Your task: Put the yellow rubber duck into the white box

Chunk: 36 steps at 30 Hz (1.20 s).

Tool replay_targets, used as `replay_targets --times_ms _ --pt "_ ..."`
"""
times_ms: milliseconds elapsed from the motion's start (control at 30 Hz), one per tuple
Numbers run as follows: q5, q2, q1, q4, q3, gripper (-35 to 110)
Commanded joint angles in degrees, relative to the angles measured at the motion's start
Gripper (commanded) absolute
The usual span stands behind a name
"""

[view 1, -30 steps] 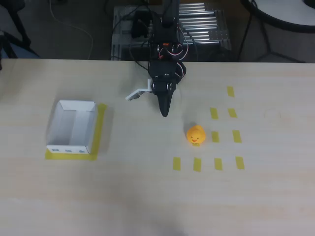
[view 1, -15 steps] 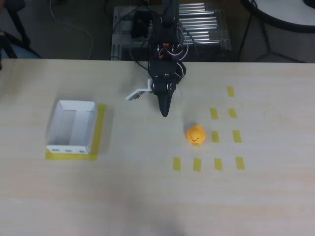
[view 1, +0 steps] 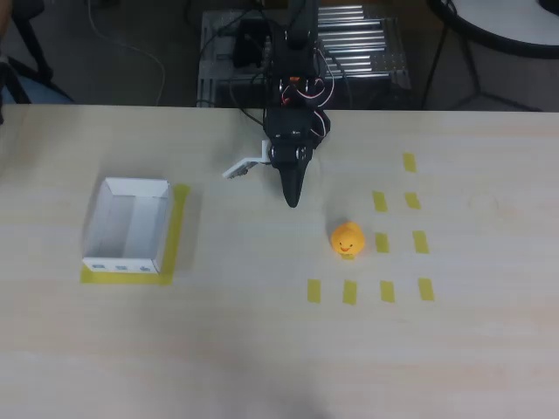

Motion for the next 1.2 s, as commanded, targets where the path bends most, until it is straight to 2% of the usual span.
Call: replay_targets --times_ms 0,233,333,500,567,600,767,900,1167 --pt "-0.4 3.0 -1.3 -1.1 1.5 0" --pt "-0.7 3.0 -2.2 -1.6 1.4 0" --pt "-3.6 -1.6 -0.8 -4.0 -3.5 0" --pt "-24.8 -23.6 -1.9 -5.5 -23.1 0" --pt "-34.0 -33.1 -4.0 0.4 -32.3 11" --pt "-42.5 -37.4 -4.0 4.5 -36.7 21" --pt "-51.6 -54.5 -4.8 10.5 -48.3 42" --pt "-52.2 -66.2 -7.3 10.1 -53.7 47" --pt "-46.4 -86.4 -14.4 15.8 -68.6 46"
